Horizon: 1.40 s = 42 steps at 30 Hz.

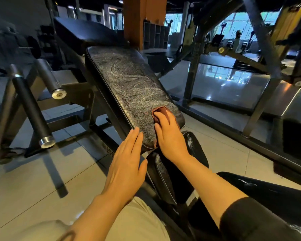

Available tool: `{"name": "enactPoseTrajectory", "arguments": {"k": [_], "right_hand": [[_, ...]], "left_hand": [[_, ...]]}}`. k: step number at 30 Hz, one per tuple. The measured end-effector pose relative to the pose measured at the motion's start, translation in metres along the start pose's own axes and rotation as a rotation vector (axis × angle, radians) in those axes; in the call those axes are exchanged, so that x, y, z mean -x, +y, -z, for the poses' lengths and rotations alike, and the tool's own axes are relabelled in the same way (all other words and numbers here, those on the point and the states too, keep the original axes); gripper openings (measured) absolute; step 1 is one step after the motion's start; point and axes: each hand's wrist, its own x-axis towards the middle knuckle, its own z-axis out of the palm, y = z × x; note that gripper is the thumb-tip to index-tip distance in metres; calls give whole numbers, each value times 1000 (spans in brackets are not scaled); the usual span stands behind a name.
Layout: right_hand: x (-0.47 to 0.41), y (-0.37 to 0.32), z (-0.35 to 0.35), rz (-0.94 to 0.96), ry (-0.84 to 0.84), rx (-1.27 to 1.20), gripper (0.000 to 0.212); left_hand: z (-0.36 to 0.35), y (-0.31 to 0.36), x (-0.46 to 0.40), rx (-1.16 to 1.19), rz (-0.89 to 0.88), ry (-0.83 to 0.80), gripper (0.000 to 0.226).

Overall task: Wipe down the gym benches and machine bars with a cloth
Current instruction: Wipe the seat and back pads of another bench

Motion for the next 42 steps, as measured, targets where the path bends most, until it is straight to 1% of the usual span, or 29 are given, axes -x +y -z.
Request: {"name": "enactPoseTrajectory", "arguments": {"k": [2, 4, 6, 10, 12, 13, 15, 18, 22, 23, 25, 28, 33, 36, 39, 42], "right_hand": [[-15, 18, 5, -141, 51, -15, 36], [-21, 22, 7, -208, 77, -14, 35], [-10, 9, 5, -167, 74, 5, 37], [37, -37, -6, 80, -30, 29, 44], [44, -47, -9, 191, -97, 5, 48], [37, -48, -8, 217, -119, -1, 49], [14, -45, -6, 220, -123, -12, 45], [-17, -37, -1, 173, -105, -2, 40], [2, -37, -1, 104, -44, -74, 39], [11, -39, -2, 115, -40, -71, 39], [19, -42, -2, 181, -88, -34, 42], [-3, -42, -3, 240, -165, -34, 43], [-46, -33, -8, 191, -86, -105, 39], [-36, -31, -8, 165, -70, -92, 40], [-12, -30, -4, 220, -71, -46, 41], [-32, -13, 5, 267, -106, -4, 43]], "left_hand": [[2, -1, 2, 3, 1, -7, 81], [4, -1, 5, 10, 7, -8, 81], [5, -3, 8, 20, 15, -13, 81], [7, -5, 8, 49, 27, -19, 83], [8, -5, 6, 73, 45, -8, 83], [9, -4, 5, 78, 61, -5, 81], [11, -5, 3, 60, 74, 1, 77], [14, -3, 3, 56, 78, 4, 75], [19, -8, 3, 66, 78, 7, 76], [20, -11, 2, 62, 81, 14, 77], [23, -16, -3, 51, 86, 39, 76], [22, -15, -10, 49, 92, 55, 72], [15, -8, -13, 86, 99, 53, 71], [16, -9, -12, 94, 93, 75, 66], [20, -14, -20, 67, 58, 121, 60], [22, -20, -34, -23, -12, 121, 52]]}}
